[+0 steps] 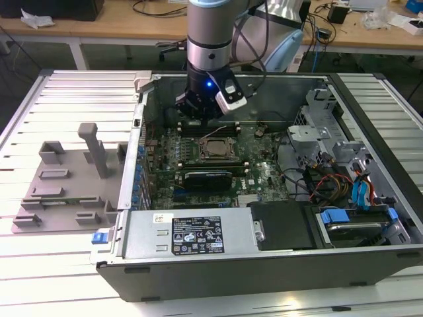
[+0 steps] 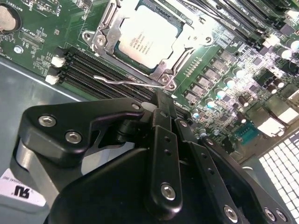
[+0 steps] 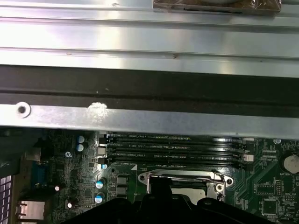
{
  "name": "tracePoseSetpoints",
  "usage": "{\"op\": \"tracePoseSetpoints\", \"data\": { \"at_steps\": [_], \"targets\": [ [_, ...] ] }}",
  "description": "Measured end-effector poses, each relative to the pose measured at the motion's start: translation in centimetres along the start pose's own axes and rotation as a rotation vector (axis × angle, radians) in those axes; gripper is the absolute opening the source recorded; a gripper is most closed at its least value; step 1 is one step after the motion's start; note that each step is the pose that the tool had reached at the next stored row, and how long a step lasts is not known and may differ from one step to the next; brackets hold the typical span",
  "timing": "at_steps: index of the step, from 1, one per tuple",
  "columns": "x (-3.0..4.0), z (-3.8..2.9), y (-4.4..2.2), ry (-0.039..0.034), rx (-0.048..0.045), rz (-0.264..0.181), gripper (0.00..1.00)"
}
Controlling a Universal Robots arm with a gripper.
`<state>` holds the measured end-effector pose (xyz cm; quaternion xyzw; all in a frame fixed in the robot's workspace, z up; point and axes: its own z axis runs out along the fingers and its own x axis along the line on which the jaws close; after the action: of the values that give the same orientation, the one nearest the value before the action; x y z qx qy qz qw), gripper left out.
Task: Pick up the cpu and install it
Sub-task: 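Install the first cpu locking lever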
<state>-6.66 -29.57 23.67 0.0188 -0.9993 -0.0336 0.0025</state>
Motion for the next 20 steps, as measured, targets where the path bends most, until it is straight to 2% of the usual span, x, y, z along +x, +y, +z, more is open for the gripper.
{"op": "tracePoseSetpoints", "data": {
  "at_steps": [8,13,20],
  "targets": [
    [-0.22,1.32,0.02,0.001,0.0001,0.0,0.11],
    [-0.27,1.76,0.75,0.0009,-0.0001,-0.001,0.11],
    [-0.69,2.15,0.8,0.0016,0.0038,-0.003,0.11]
  ]
}}
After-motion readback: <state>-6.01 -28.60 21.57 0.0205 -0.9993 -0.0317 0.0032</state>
